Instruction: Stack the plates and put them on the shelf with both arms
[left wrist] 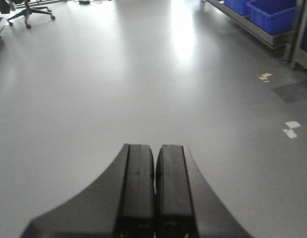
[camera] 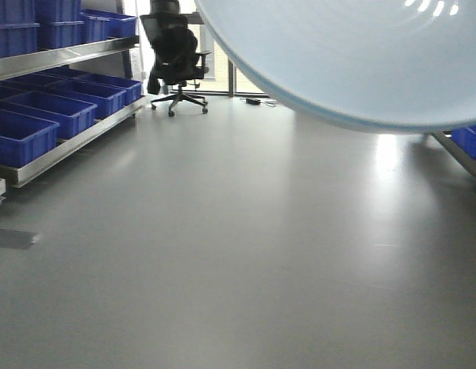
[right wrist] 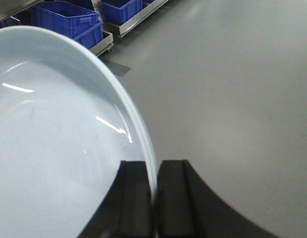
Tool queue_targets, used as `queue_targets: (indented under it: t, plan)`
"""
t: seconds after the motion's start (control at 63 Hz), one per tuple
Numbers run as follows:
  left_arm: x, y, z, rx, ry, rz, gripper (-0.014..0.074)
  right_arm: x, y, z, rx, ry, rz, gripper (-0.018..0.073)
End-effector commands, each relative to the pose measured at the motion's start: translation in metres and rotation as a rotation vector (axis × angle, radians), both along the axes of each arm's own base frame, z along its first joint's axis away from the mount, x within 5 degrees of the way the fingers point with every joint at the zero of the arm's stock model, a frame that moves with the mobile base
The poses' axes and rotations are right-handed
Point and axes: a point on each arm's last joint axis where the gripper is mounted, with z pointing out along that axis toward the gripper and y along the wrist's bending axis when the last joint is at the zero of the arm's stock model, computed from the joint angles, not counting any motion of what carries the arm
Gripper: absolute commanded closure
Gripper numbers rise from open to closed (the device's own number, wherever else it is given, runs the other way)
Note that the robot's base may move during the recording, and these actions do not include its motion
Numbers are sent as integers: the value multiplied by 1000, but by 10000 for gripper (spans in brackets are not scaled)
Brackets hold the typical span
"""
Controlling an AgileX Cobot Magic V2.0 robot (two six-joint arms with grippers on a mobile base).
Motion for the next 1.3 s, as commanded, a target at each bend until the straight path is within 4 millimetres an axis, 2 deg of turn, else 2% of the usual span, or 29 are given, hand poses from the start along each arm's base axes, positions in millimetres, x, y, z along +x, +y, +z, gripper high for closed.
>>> queue_targets:
  t: [0.0, 1.285]
  plan:
    - [0, -4, 14, -26, -68, -43, 512, 1, -2, 19, 57, -108, -27, 503]
    - [0, -4, 14, -26, -68, -43, 512, 1, -2, 19, 55, -103, -26, 503]
